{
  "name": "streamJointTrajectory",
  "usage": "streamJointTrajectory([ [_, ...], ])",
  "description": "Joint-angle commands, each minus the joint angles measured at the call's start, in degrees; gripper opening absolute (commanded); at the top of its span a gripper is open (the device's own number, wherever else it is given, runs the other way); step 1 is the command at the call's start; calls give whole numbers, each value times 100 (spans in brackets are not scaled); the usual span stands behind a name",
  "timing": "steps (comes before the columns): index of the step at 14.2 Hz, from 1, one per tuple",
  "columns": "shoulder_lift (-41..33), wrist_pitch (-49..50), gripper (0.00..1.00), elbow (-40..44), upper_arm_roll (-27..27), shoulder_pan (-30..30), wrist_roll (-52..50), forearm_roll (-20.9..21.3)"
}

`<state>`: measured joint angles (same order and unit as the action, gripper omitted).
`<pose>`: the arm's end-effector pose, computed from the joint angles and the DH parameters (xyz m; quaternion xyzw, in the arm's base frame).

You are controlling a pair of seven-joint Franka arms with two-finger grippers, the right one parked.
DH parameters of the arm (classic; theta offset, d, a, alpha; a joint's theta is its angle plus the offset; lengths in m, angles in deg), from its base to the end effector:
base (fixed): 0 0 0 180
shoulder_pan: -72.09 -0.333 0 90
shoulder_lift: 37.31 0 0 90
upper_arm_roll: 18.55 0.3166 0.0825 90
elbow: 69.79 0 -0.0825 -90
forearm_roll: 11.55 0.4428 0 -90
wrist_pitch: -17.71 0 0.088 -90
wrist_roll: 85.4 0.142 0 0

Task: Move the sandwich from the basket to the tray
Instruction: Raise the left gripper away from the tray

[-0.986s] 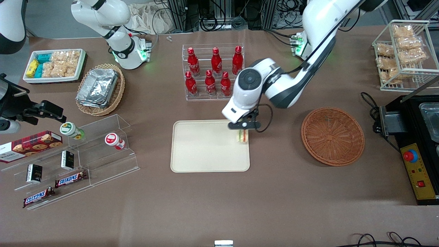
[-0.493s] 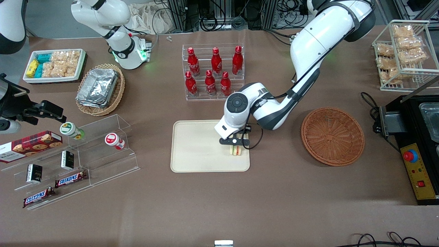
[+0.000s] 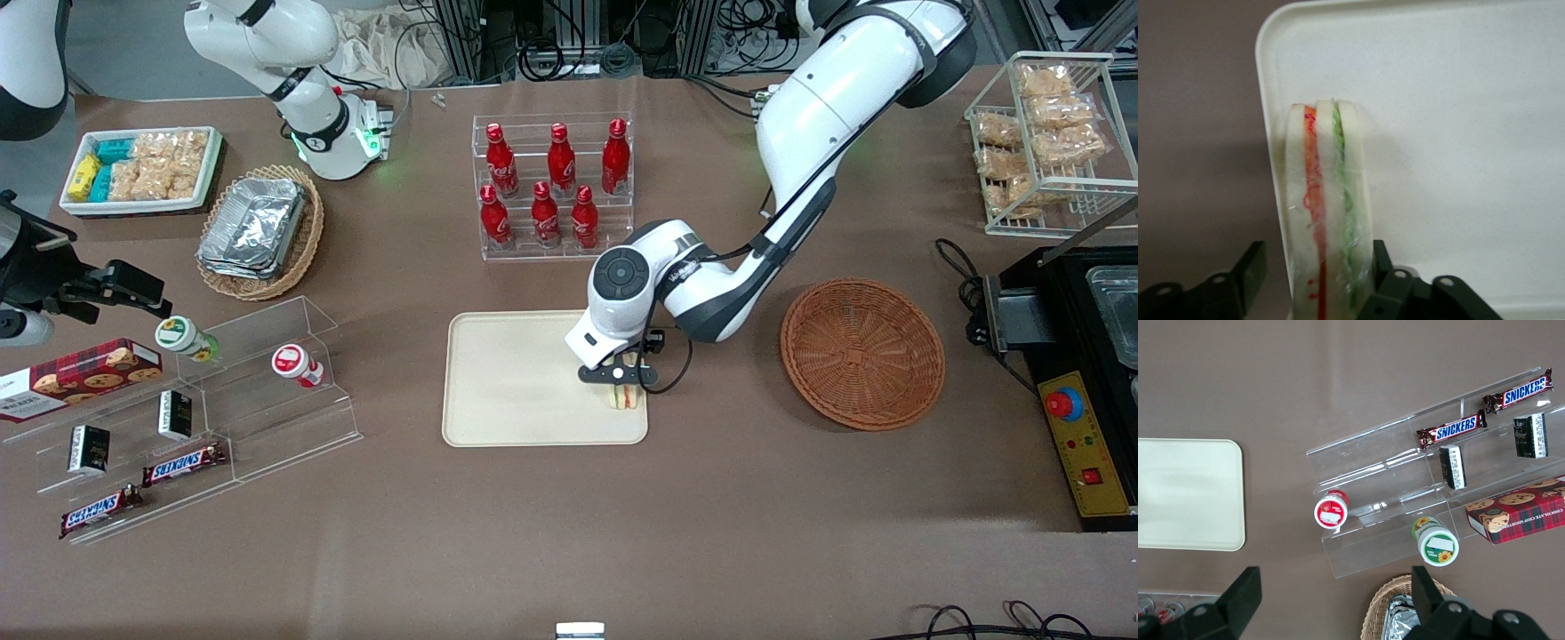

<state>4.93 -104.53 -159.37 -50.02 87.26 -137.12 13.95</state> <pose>0.5570 -0.4885 0.1845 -0.9995 0.0258 0.0109 0.0177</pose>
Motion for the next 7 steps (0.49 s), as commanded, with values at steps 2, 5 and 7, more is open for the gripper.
streamJointTrajectory([
  [2, -1513, 954, 100, 2, 10, -240, -181, -656],
  [5, -2454, 1429, 100, -7, 1, -1110, 669, -1668],
  [7, -2868, 1903, 100, 2, 1, -1682, 1198, -1961],
])
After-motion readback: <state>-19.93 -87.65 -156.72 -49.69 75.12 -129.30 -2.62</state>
